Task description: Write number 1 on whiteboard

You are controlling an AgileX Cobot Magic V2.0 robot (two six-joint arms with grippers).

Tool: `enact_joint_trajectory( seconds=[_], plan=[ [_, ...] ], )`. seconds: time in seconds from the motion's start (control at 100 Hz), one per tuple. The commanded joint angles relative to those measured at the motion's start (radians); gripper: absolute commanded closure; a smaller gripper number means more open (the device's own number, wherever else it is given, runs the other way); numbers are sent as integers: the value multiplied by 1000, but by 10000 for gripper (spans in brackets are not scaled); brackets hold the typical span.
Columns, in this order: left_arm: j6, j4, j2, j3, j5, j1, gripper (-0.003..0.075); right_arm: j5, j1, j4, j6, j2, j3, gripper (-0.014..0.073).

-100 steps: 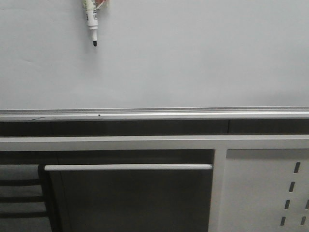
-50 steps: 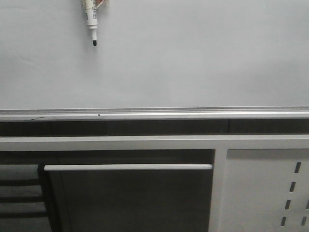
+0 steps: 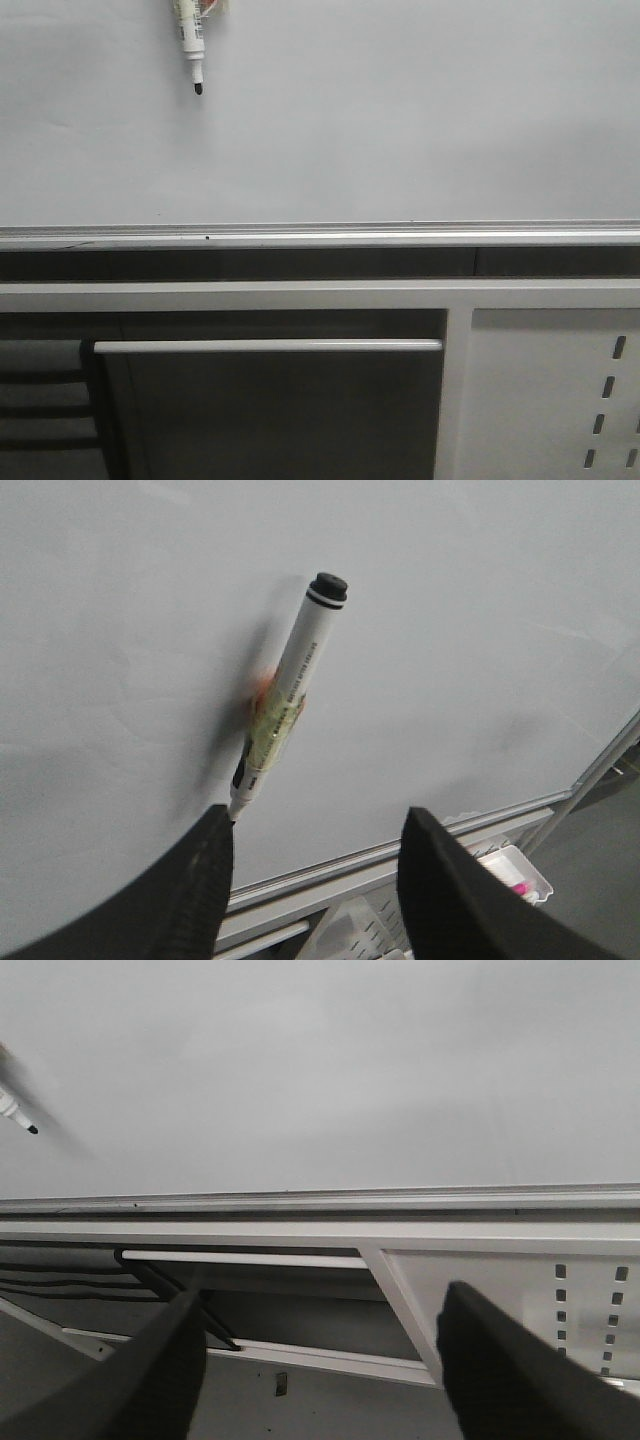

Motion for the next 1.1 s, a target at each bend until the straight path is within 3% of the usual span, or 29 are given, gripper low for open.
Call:
enact_joint_trajectory(
  seconds=[0.0, 0.25, 0.36, 0.87, 1.09],
  plan=[
    [78, -85, 25, -44, -79, -90, 387, -74, 0, 30, -14, 14, -36, 145],
    [196, -86, 120, -132, -572, -406, 387, -81, 0, 30, -14, 14, -36, 145],
    [203, -22, 182, -183, -590, -460, 387, -80, 0, 30, -14, 14, -36, 145],
    [203, -1, 356, -332, -685, -456, 390, -77, 0, 30, -14, 14, -36, 145],
    [203, 36, 359, -332, -698, -456, 518, -76, 0, 30, -14, 14, -36, 145]
  ],
)
